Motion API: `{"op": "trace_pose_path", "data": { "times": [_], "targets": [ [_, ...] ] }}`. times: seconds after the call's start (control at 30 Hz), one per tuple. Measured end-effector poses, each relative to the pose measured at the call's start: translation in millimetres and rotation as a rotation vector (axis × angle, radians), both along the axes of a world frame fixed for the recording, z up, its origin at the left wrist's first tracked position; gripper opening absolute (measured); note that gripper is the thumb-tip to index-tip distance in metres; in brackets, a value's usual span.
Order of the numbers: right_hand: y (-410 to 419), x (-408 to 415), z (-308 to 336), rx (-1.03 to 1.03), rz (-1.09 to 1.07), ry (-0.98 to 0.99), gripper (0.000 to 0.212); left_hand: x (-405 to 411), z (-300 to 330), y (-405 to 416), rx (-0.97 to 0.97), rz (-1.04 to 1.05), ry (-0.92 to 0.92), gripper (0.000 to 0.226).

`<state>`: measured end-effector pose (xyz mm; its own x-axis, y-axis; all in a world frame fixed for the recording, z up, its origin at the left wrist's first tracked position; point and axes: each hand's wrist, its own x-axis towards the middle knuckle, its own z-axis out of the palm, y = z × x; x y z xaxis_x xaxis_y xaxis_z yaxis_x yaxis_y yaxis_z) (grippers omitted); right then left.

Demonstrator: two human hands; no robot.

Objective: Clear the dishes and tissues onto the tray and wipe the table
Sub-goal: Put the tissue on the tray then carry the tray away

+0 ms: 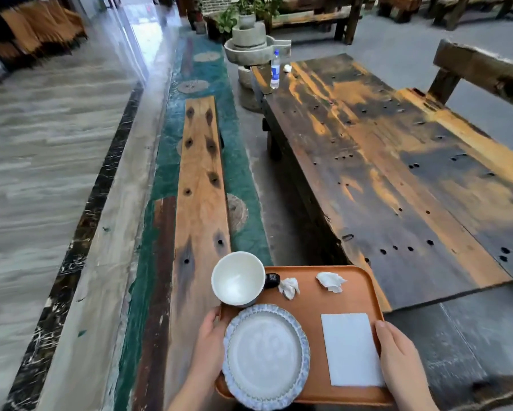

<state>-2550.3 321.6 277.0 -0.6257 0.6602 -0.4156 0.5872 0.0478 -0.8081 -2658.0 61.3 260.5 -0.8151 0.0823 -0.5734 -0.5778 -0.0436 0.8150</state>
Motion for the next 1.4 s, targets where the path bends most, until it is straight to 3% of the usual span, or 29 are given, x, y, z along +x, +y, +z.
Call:
{"op": "trace_pose_path", "data": {
  "times": [0.13, 0.33, 0.63, 0.93, 1.4],
  "targets": [
    [30, -62, -14, 0.013, 0.006, -0.033, 0.025, -69, 0, 29, -0.045, -0.003, 0.01, 0.012],
    [74, -168, -33, 0.042, -0.103, -0.046, 0.031, -197, -11, 85, -0.001, -0.07, 0.014, 0.009],
    [105, -311, -40, 0.078, -0.24, -0.053, 0.036, -383, -21, 133, -0.013, -0.23, 0.013, 0.027],
    [147, -414, -57, 0.064, -0.348, -0.023, 0.04, -513, -41, 200, -0.08, -0.354, 0.059, 0.015],
    [269, -581, -83, 0.012, -0.629, 0.032, 0.038, -727, -39, 395, -0.208, -0.689, 0.154, 0.015]
  ]
}}
